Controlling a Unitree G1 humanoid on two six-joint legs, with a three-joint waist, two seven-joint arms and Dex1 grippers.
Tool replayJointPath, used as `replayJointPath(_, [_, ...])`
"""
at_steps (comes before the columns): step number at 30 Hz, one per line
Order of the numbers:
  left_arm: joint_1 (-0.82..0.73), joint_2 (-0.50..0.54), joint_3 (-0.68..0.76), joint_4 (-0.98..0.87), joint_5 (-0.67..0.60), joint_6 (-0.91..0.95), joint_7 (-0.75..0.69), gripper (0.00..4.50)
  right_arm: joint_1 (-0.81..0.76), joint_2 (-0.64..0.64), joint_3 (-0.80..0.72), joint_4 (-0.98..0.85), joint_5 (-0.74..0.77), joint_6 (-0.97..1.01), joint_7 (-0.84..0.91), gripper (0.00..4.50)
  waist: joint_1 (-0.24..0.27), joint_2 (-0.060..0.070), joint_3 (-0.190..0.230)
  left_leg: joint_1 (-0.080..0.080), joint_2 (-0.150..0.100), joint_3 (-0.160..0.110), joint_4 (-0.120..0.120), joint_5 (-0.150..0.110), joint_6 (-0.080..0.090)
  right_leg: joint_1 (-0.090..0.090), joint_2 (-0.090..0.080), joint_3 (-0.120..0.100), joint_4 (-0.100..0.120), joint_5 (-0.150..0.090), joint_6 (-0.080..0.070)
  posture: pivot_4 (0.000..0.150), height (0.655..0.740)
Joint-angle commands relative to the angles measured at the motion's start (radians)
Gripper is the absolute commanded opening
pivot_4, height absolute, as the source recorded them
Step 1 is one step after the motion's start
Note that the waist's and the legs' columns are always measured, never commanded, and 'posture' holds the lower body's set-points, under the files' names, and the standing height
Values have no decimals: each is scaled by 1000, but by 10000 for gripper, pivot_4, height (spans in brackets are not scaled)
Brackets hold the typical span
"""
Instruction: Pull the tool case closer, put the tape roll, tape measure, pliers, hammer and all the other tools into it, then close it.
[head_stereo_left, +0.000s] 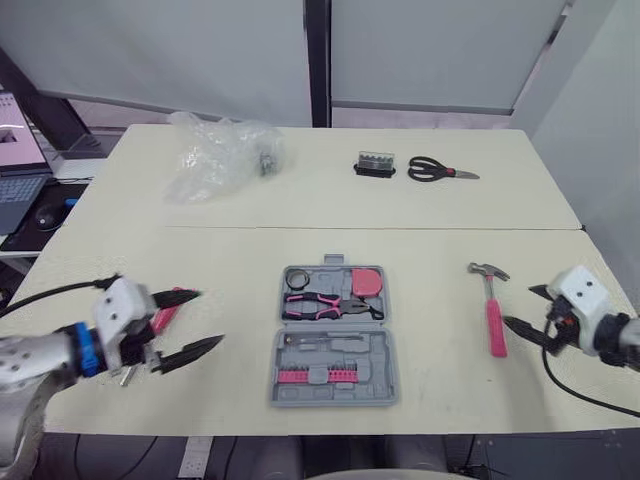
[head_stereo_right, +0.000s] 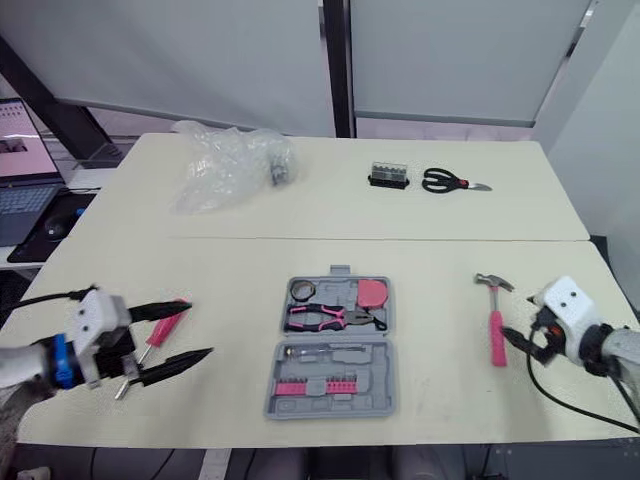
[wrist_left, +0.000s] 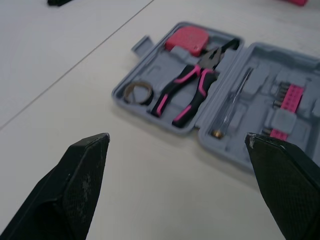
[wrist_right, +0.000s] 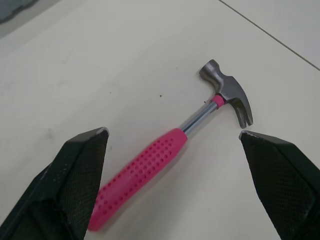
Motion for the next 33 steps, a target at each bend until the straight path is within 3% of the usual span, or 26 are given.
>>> replayJointPath(1, [-87, 26, -82, -101, -52, 71, -10, 45000, -95, 52, 31, 4, -6, 141, -117, 44634, -3, 1, 0, 0, 0, 0, 0, 0, 0, 0, 1, 0, 0, 0, 0, 1500, 7400])
replayJointPath(11, [-347, -27, -261, -136, -73, 131, -4, 45000, -303, 206, 94, 277, -70, 184, -334, 44634, -4, 1, 1, -1, 0, -1, 1, 0, 0, -1, 1, 0, 0, 0, 0, 1500, 7400])
replayJointPath(13, [-366, -45, -272, -146, -81, 135, 4, 45000, -312, 221, 91, 292, -75, 184, -357, 40812, -4, 1, 1, -2, 0, -1, 1, 0, 0, -1, 1, 0, 0, 0, 0, 1500, 7400])
replayJointPath(19, [-399, -88, -288, -182, -101, 167, 48, 45000, -304, 238, 102, 294, -64, 186, -357, 23178, -4, 1, 1, -1, 0, -1, 2, 0, 0, -1, 1, 0, 1, 0, 0, 1500, 7400])
replayJointPath(25, [-384, -78, -292, -181, -65, 156, 45, 45000, -330, 248, 104, 336, -79, 163, -379, 10707, -4, 1, 1, -1, 0, -1, 2, 0, 0, 0, 1, 0, 1, 0, 0, 1500, 7400])
replayJointPath(30, [-363, -68, -279, -170, -38, 141, 44, 45000, -331, 274, 105, 274, -59, 216, -396, 2496, -5, 1, 1, -1, 0, -1, 2, 0, 0, 0, 1, 0, 1, 0, 0, 1500, 7400])
replayJointPath(33, [-316, -56, -257, -173, -19, 127, 49, 45000, -291, 326, 91, 128, -26, 310, -428, 2007, -9, 1, 1, -1, 0, -1, 1, 0, 0, -1, 2, 0, 1, 0, 0, 1500, 7400])
